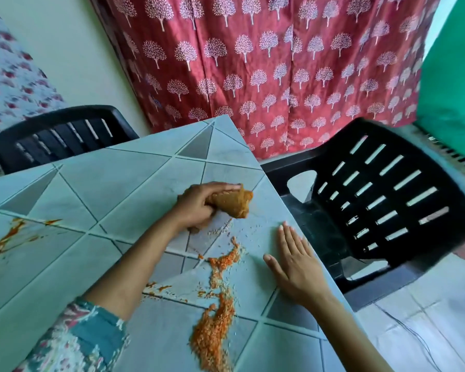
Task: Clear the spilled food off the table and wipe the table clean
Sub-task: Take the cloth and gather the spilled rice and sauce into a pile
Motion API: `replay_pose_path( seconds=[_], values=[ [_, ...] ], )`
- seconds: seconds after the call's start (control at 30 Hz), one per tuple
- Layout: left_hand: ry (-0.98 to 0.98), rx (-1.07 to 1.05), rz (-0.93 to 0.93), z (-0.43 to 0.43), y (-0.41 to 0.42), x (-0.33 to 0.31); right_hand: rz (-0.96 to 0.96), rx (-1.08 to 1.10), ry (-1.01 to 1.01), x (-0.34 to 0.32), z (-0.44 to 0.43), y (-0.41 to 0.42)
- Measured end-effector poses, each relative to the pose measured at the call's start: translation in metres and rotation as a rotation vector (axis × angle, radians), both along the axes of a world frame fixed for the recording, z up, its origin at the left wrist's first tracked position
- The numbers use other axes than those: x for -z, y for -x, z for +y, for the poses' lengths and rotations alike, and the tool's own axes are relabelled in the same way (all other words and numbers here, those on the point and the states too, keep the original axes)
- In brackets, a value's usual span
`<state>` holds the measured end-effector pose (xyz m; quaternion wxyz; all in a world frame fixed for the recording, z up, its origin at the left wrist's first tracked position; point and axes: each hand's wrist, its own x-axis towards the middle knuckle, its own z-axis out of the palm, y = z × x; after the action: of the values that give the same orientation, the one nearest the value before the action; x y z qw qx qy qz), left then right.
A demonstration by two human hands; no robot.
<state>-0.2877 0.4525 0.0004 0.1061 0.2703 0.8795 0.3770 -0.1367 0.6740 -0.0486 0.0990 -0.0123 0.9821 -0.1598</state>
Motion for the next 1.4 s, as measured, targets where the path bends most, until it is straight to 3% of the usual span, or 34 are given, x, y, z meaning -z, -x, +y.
replay_pose_path(
  seconds=[0.13, 0.27, 0.47, 0.63, 0.73, 0.83, 1.03, 1.27, 1.4],
  values=[
    [0.126, -0.338, 0.128, -0.029, 0.030, -0.012, -0.008, 0.018, -0.012, 0.004, -0.002, -0.018],
    [0.118, -0.468, 0.001, -0.044, 0.025, 0.015, -0.004, 0.035, -0.030, 0.006, -0.004, -0.033],
    [0.035, -0.346, -0.053, -0.016, -0.030, 0.031, 0.046, 0.071, -0.069, 0.012, -0.006, -0.054],
    [-0.019, -0.111, -0.134, -0.010, -0.087, 0.024, 0.034, 0.116, -0.063, 0.009, -0.012, -0.062],
    [-0.039, -0.167, -0.010, -0.014, -0.072, 0.012, 0.000, 0.138, -0.059, 0.008, -0.014, -0.072],
    [0.073, -0.256, 0.084, -0.009, -0.029, 0.009, -0.026, 0.146, -0.058, 0.006, -0.011, -0.088],
    [0.179, -0.240, 0.052, 0.018, -0.020, 0.016, -0.005, 0.160, -0.062, 0.005, -0.005, -0.100],
    [0.190, 0.000, -0.022, 0.014, -0.068, 0.024, 0.103, 0.241, -0.111, 0.015, -0.013, -0.102],
    [0.133, -0.098, 0.117, 0.020, -0.053, 0.012, 0.068, 0.217, -0.127, 0.018, -0.010, -0.105]
  ],
)
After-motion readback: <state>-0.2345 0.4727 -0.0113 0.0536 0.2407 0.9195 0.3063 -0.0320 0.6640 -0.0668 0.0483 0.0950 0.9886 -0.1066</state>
